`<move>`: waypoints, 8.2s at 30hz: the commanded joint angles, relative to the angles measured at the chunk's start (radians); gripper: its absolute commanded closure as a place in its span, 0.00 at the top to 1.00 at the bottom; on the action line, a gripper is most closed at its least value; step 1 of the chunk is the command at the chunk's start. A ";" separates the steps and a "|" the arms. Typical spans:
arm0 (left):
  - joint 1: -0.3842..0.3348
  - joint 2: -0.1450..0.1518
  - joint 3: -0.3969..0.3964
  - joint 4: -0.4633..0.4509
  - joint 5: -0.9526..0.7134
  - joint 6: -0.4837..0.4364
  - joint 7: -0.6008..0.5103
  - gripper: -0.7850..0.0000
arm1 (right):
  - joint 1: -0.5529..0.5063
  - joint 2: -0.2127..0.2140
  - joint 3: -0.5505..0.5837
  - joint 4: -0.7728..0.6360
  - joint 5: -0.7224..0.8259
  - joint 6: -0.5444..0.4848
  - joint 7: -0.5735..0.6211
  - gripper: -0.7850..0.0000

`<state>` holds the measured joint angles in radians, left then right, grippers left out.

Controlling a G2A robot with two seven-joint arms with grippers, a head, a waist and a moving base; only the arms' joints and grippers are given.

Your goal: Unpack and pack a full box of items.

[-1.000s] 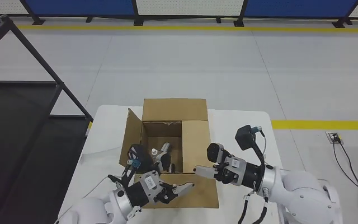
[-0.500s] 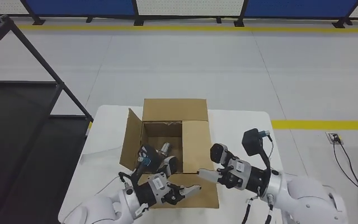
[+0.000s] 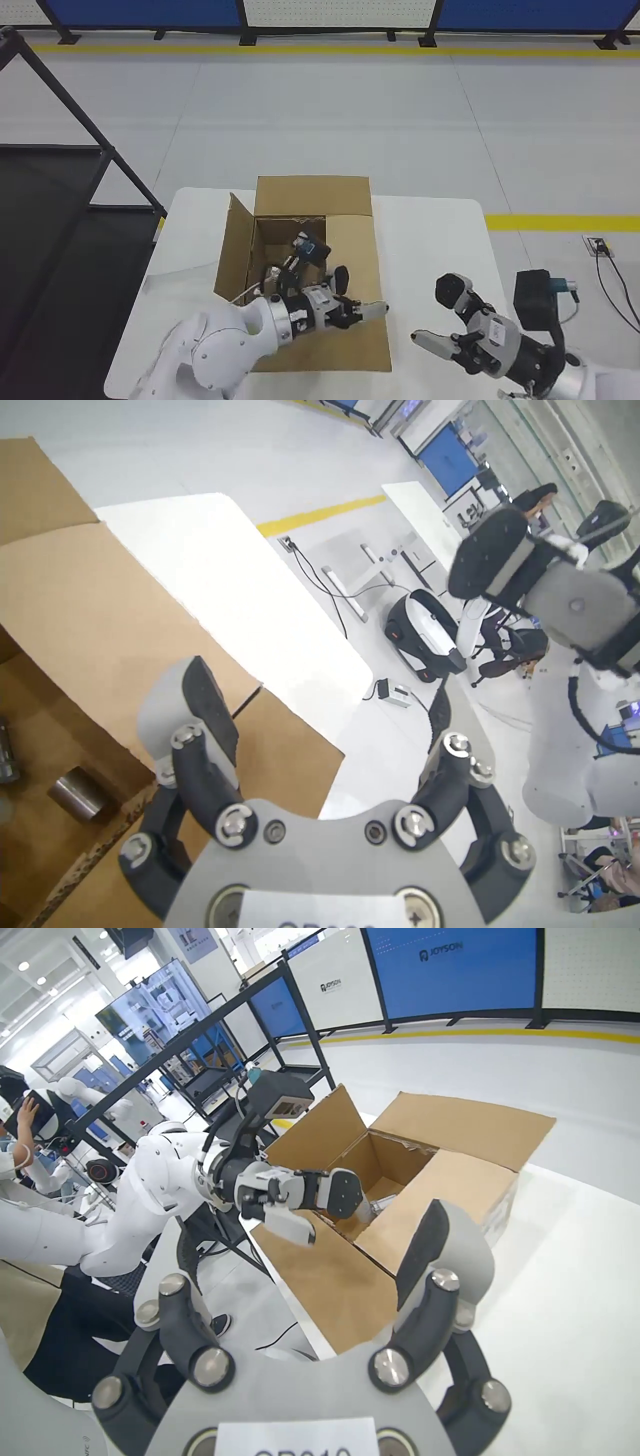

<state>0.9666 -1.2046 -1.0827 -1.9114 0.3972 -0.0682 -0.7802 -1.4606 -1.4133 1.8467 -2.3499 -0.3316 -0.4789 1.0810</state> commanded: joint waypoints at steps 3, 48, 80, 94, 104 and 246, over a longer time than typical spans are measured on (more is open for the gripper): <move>-0.044 -0.009 -0.008 0.097 -0.078 0.032 0.038 1.00 | -0.033 0.011 0.051 0.000 0.024 -0.025 -0.019 1.00; -0.172 -0.069 0.092 0.564 -0.287 0.066 0.183 1.00 | -0.079 0.091 0.036 0.000 -0.006 0.034 -0.132 1.00; -0.253 -0.143 0.246 0.445 -0.302 -0.011 0.315 1.00 | -0.254 0.138 0.308 0.000 0.113 0.016 -0.309 1.00; -0.295 -0.167 0.298 0.502 -0.333 -0.065 0.293 1.00 | -0.312 0.137 0.387 0.000 0.112 0.035 -0.368 1.00; -0.347 -0.215 0.385 0.586 -0.296 0.042 0.325 1.00 | -0.291 0.146 0.367 0.029 0.119 0.062 -0.382 1.00; 0.395 -0.107 -0.924 -0.087 -0.391 0.118 0.228 1.00 | 1.390 0.290 -1.343 0.852 -0.141 0.109 0.068 1.00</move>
<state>1.3620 -1.3115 -2.0062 -1.9981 0.0067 0.0500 -0.5520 -0.0703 -1.1236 0.5041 -1.4980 -0.4729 -0.3701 1.1488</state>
